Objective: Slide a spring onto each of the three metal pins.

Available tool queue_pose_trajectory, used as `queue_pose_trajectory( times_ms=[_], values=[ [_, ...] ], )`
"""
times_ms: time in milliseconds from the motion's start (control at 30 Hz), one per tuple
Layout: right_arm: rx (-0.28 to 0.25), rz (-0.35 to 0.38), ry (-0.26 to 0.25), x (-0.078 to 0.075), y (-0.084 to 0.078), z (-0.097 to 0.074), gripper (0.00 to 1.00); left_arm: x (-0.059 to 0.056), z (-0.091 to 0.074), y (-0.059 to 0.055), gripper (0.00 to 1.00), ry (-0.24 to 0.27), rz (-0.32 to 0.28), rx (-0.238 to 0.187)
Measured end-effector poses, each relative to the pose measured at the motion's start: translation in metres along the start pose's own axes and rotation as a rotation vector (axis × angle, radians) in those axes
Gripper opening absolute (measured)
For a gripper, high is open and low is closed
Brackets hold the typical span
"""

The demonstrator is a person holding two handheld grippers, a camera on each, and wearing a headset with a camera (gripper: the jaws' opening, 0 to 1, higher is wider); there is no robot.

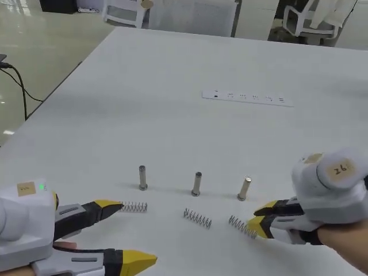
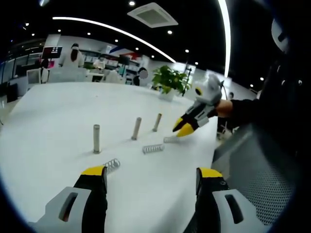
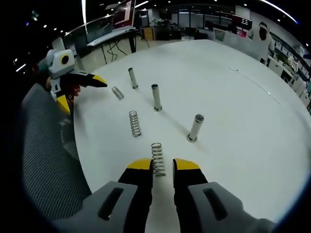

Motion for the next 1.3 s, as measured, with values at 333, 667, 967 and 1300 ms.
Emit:
queue_pose_trajectory(
  times_ms=[333, 667, 967, 1300],
  values=[
    [0.059, -0.037, 0.029, 0.003, -0.005, 0.006, 0.12, 0.001, 0.0, 0.0, 0.71, 0.001, -0.002, -0.006],
    [0.1, -0.075, 0.039, 0.005, -0.01, 0.01, 0.1, 0.001, 0.0, 0.0, 0.7, 0.0, -0.004, -0.005],
    [0.113, -0.14, 0.027, 0.004, -0.011, 0.01, 0.08, -0.001, 0.0, 0.0, 0.7, -0.002, 0.003, 0.0],
    [0.075, -0.121, 0.038, 0.006, -0.004, 0.006, 0.07, -0.004, 0.002, 0.001, 0.67, -0.02, 0.039, 0.023]
  ],
)
Point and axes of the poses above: the centre of the closed fingertips' face, and the gripper's own axes: z roughly forward along the fingers, x roughly to its left, y roughly out of its top, the point moved 10 cm from there along -z, roughly backward along the fingers, and after that the axes turned 13 degrees about -z, right-handed, at the moved point
